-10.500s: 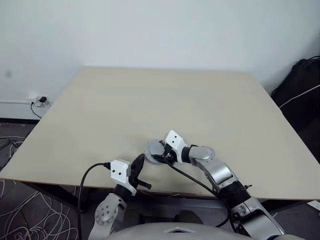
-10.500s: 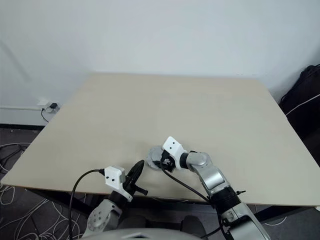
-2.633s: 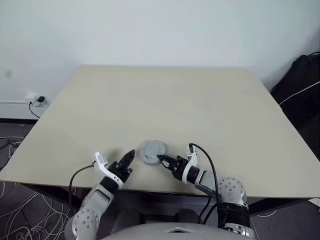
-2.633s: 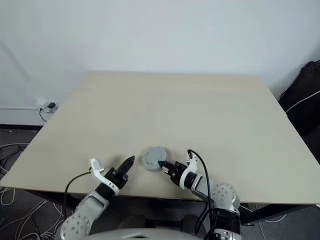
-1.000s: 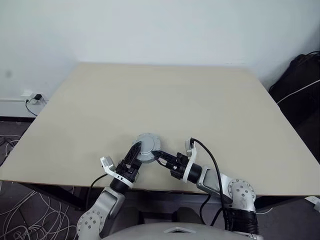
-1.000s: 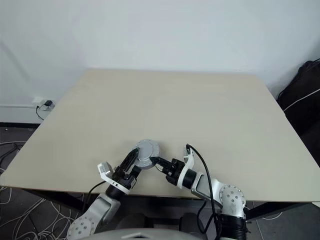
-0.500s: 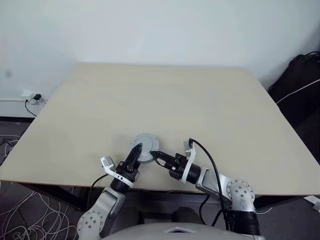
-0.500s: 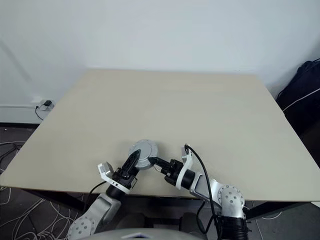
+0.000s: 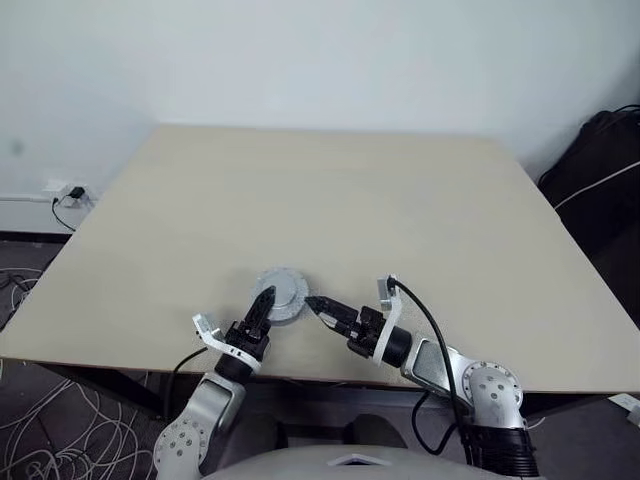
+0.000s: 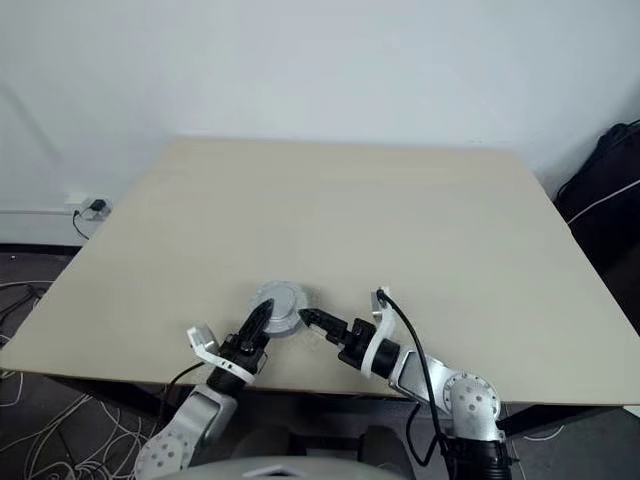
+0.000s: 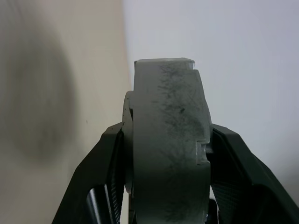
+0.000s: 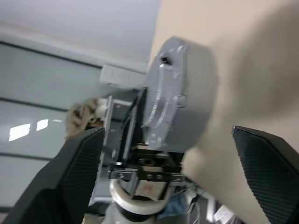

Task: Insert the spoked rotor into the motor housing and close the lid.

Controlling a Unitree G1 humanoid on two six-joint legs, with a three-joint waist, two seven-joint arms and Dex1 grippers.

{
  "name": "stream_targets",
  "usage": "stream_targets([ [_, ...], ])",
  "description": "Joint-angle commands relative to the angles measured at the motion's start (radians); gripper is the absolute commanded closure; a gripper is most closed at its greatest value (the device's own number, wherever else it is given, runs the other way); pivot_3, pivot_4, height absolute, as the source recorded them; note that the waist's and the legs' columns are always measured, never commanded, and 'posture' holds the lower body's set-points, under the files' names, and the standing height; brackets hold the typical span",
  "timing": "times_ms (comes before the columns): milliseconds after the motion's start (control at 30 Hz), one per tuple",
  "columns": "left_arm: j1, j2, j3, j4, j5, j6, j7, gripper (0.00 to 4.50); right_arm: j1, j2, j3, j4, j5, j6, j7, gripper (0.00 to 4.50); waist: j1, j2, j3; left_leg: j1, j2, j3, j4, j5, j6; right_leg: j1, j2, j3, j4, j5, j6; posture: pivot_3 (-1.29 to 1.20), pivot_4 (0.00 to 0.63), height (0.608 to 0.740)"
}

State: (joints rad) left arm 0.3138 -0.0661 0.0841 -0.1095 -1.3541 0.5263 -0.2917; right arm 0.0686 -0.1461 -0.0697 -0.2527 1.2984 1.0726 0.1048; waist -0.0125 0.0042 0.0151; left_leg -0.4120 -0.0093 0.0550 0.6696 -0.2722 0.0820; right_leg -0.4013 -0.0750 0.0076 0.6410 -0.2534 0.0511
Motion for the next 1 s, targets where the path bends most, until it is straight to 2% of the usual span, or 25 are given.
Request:
stream_targets([
  [33,-0.113,-0.072,0.051,-0.002,0.025,-0.078,0.029,2.39,0.024,-0.096,0.088,-0.154,-0.271,-0.177,0.088,0.00,0.005,0.000,0.000,0.000,0.000,0.000,0.001,0.000,0.000,0.000,0.000,0.000,0.000,0.000,0.000,0.00,0.000,0.740],
  [167,-0.219,-0.055,0.112,0.070,0.059,-0.133,0.072,2.39,0.098,-0.154,0.178,-0.209,-0.549,-0.470,0.236,0.00,0.006,-0.001,0.000,-0.001,0.000,-0.001,0.004,0.000,0.001,0.002,0.001,-0.002,0.000,0.001,0.001,0.00,0.000,0.740],
  [300,-0.335,-0.043,0.174,0.175,0.095,-0.168,0.107,2.39,0.144,-0.235,0.308,-0.149,-0.894,-0.775,0.300,0.00,0.006,-0.002,0.000,-0.001,0.000,0.000,0.009,-0.001,0.002,0.004,0.008,-0.003,0.000,0.003,0.005,0.00,0.000,0.740],
  [400,-0.411,-0.038,0.205,0.255,0.126,-0.179,0.123,2.39,0.171,-0.237,0.337,-0.070,-1.035,-0.958,0.306,0.00,0.005,-0.006,0.002,0.000,0.000,0.000,0.014,-0.001,0.003,0.007,0.009,-0.002,0.000,0.004,0.008,0.00,0.000,0.740],
  [600,-0.563,-0.033,0.270,0.429,0.199,-0.207,0.151,2.39,0.211,-0.190,0.307,0.033,-1.096,-1.097,0.305,0.00,0.008,-0.012,0.006,0.001,0.000,0.000,0.015,-0.002,0.000,0.008,0.009,-0.001,0.001,0.008,0.010,0.00,0.000,0.740],
  [1000,-0.916,0.035,0.387,0.878,0.399,-0.286,0.222,2.39,0.217,-0.129,0.282,0.055,-1.108,-1.073,0.305,0.00,0.026,-0.013,0.006,0.000,0.000,0.000,0.014,0.000,0.000,0.006,0.009,-0.001,0.001,0.008,0.010,0.00,0.000,0.740],
])
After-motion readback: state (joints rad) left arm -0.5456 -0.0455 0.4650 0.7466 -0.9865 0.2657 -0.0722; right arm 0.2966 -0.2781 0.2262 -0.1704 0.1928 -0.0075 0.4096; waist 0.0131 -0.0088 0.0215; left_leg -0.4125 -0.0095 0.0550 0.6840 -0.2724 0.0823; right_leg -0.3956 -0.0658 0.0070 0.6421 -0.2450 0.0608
